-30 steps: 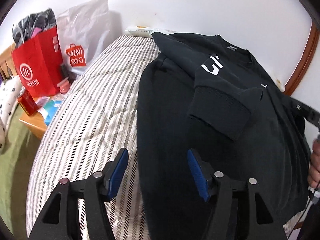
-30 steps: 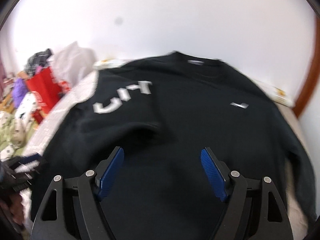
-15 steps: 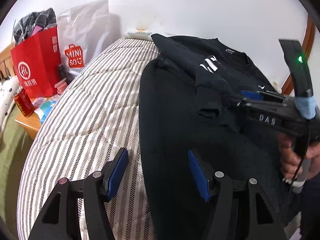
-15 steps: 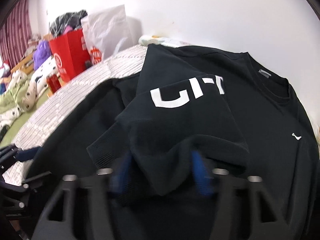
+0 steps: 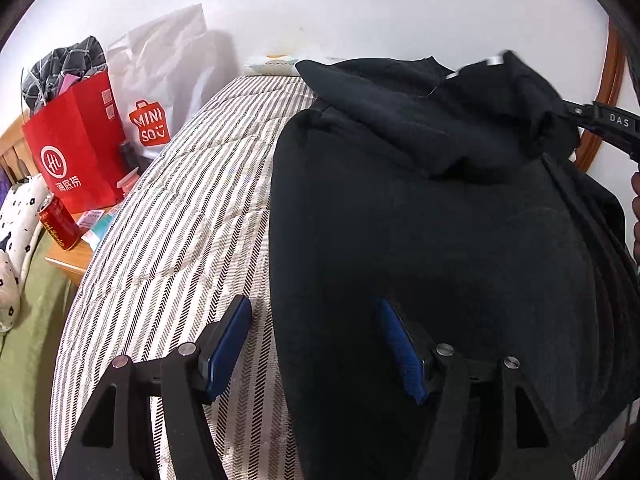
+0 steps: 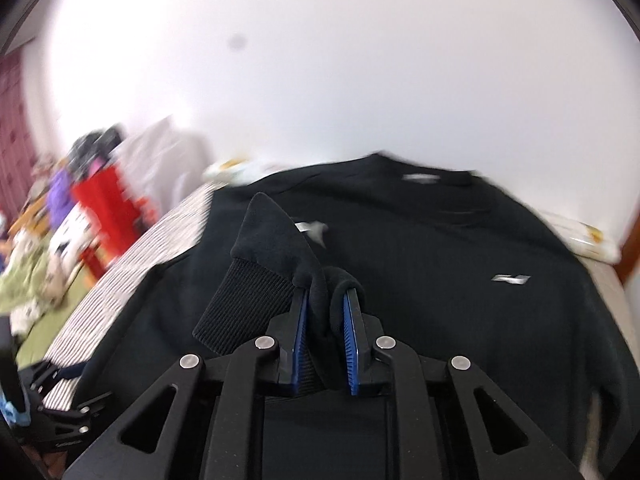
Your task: Fold small clothes
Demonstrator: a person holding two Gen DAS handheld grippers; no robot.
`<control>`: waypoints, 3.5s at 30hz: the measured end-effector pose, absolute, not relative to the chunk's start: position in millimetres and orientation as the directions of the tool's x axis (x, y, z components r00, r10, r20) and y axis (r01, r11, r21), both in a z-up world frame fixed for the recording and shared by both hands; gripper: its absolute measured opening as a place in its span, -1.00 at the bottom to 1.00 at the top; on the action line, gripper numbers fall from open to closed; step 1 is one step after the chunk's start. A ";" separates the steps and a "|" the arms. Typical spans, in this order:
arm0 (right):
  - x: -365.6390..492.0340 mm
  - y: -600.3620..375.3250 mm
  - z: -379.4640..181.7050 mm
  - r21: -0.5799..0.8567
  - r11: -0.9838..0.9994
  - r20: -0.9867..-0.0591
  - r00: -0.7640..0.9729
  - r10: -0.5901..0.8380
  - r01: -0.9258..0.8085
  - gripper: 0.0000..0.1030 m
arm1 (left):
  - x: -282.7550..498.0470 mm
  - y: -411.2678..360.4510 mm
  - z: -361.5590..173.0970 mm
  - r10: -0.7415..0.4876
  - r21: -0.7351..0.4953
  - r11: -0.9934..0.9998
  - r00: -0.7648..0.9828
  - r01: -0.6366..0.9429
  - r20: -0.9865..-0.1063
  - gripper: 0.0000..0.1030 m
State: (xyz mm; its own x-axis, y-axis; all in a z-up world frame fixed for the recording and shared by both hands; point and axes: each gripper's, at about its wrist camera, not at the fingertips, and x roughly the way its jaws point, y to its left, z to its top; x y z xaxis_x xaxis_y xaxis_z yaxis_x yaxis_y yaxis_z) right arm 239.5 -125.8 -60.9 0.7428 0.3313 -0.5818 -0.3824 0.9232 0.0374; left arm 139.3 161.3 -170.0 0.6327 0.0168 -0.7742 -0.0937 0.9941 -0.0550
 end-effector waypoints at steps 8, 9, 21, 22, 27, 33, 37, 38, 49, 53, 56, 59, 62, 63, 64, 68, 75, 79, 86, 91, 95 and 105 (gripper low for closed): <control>262.5 -206.9 -67.5 0.139 0.969 -0.601 0.760 0.248 -0.206 -0.67 | 139.7 161.1 -170.7 0.024 -0.043 0.995 0.630 -0.091 -0.776 0.29; 266.7 -214.2 -74.8 0.153 0.970 -0.623 0.743 0.244 -0.190 -0.64 | 139.7 160.9 -170.7 0.025 -0.041 0.995 0.630 -0.091 -0.777 0.29; 239.5 -281.9 -97.9 0.091 0.996 -0.689 0.722 0.064 -0.001 0.14 | 139.5 161.3 -171.3 0.027 -0.041 0.995 0.627 -0.093 -0.778 0.41; 228.6 -288.4 -99.6 0.071 0.997 -0.691 0.721 0.044 0.007 0.22 | 139.1 161.7 -171.1 0.026 -0.043 0.995 0.628 -0.094 -0.778 0.41; 177.2 -314.9 -119.8 -0.049 0.999 -0.743 0.668 -0.047 0.016 0.30 | 126.3 164.0 -170.2 0.011 -0.053 0.995 0.616 -0.085 -0.788 0.40; 116.3 -352.6 -142.8 -0.026 0.999 -0.781 0.624 -0.032 0.019 0.30 | 92.9 167.4 -166.2 -0.051 -0.095 0.995 0.619 -0.038 -0.784 0.30; 84.2 -352.2 -148.4 0.004 1.000 -0.774 0.633 0.020 -0.027 0.29 | 74.2 164.9 -167.3 -0.020 -0.056 0.998 0.627 -0.037 -0.779 -0.06; 79.2 -349.8 -150.4 -0.005 1.000 -0.777 0.630 0.014 -0.029 0.29 | 69.6 164.8 -167.3 -0.019 -0.055 0.998 0.632 -0.036 -0.775 -0.18; 51.5 -347.0 -142.3 0.085 0.995 -0.735 0.672 0.092 -0.042 -0.85 | 48.4 172.2 -156.6 -0.094 -0.170 0.984 0.636 -0.060 -0.766 -0.90; 44.0 -347.6 -137.6 0.079 0.996 -0.741 0.666 0.088 -0.043 -0.85 | 31.8 177.0 -157.1 -0.113 -0.194 0.979 0.629 -0.061 -0.769 -0.90; 38.7 -346.0 -134.5 0.059 0.997 -0.741 0.667 0.079 -0.052 -0.85 | 19.3 178.9 -157.7 -0.126 -0.204 0.978 0.629 -0.052 -0.767 -0.90; 38.2 -344.5 -133.0 0.035 0.997 -0.745 0.664 0.068 -0.063 -0.85 | 13.4 183.3 -160.8 -0.131 -0.220 0.973 0.620 -0.069 -0.774 -0.90; 45.6 -340.9 -132.8 -0.010 0.998 -0.755 0.655 0.033 -0.062 -0.74 | 17.4 186.9 -162.7 -0.148 -0.241 0.968 0.607 -0.074 -0.781 -0.83; 48.8 -340.1 -130.4 -0.026 0.998 -0.758 0.652 0.014 -0.052 -0.62 | 19.0 188.3 -161.7 -0.153 -0.249 0.966 0.605 -0.077 -0.781 -0.83; 51.9 -340.5 -124.7 -0.041 0.998 -0.747 0.664 -0.004 -0.040 -0.51 | 20.8 188.9 -159.8 -0.158 -0.254 0.964 0.609 -0.073 -0.777 -0.83; 68.1 -332.2 -92.5 -0.070 0.997 -0.680 0.733 -0.033 -0.019 0.07 | 35.2 183.9 -150.2 -0.074 -0.173 0.980 0.630 -0.097 -0.773 -0.52; 133.2 -275.7 -58.8 -0.058 0.989 -0.631 0.773 0.068 -0.135 0.24 | 83.4 169.6 -141.1 -0.071 -0.158 0.983 0.615 -0.089 -0.785 -0.48; 187.9 -231.1 -58.4 -0.037 0.973 -0.650 0.745 0.150 -0.229 0.33 | 115.2 161.7 -135.4 -0.038 -0.128 0.987 0.622 -0.100 -0.782 -0.14; 250.5 -163.8 -96.7 -0.148 0.946 -0.703 0.704 0.103 -0.287 0.38 | 159.2 151.4 -141.3 0.025 -0.067 0.990 0.624 -0.123 -0.781 -0.13; 286.6 -150.0 -133.5 -0.214 0.944 -0.744 0.668 0.009 -0.251 0.29 | 176.3 150.5 -148.6 0.039 -0.059 0.989 0.616 -0.138 -0.787 -0.13; 294.4 -167.7 -126.1 -0.176 0.959 -0.732 0.681 0.023 -0.222 -0.85 | 182.6 151.5 -151.9 0.048 -0.049 0.989 0.609 -0.141 -0.792 -0.10; 301.9 -287.7 -78.2 -0.225 0.973 -0.664 0.723 -0.188 0.046 -0.20 | 181.5 156.3 -149.8 0.035 -0.058 0.989 0.605 -0.134 -0.795 -0.08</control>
